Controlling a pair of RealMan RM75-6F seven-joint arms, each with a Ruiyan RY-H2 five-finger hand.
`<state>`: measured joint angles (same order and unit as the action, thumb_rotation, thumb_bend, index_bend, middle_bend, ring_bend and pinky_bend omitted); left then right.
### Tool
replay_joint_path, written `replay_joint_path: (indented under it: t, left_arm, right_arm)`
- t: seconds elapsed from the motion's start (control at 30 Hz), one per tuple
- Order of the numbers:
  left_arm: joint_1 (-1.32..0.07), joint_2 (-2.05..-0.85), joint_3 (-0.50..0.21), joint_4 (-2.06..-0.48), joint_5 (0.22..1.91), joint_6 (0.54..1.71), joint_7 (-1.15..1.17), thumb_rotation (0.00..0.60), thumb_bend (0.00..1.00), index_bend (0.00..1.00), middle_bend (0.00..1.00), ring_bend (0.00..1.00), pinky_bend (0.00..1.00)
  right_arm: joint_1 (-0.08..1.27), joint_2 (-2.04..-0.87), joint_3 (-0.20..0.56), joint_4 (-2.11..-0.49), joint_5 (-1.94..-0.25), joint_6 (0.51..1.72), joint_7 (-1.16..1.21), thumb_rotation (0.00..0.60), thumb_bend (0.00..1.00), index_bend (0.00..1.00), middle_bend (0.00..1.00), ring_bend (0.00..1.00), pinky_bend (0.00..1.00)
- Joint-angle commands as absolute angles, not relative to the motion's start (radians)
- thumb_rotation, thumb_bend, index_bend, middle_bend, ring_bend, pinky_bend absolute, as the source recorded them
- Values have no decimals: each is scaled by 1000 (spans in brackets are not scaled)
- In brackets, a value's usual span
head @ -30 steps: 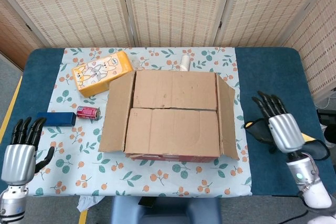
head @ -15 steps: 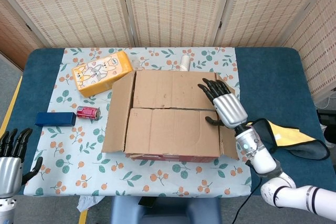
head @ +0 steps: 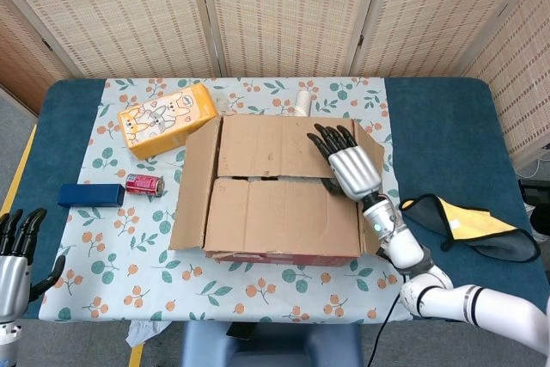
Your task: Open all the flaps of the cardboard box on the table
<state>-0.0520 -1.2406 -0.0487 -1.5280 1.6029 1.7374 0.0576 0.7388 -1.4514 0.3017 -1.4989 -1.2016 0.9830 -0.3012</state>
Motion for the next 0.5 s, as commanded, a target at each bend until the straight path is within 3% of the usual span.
replay_joint_path:
  t: [0.03,0.5]
  left_arm:
    - [-52,-1239,-52,-1526,1600,1732,53,600,405,0,160,43,41]
    - [-51,-1233,-70,-1517,1580,1708,27,600,405,0,161,40,18]
  right_arm:
    - [762,-1482,309,-1447,-1207,992,-284,600,290,0,0,0,0]
    - [785,-1424,399,-1468,-1199,1065,-217,600,290,0,0,0,0]
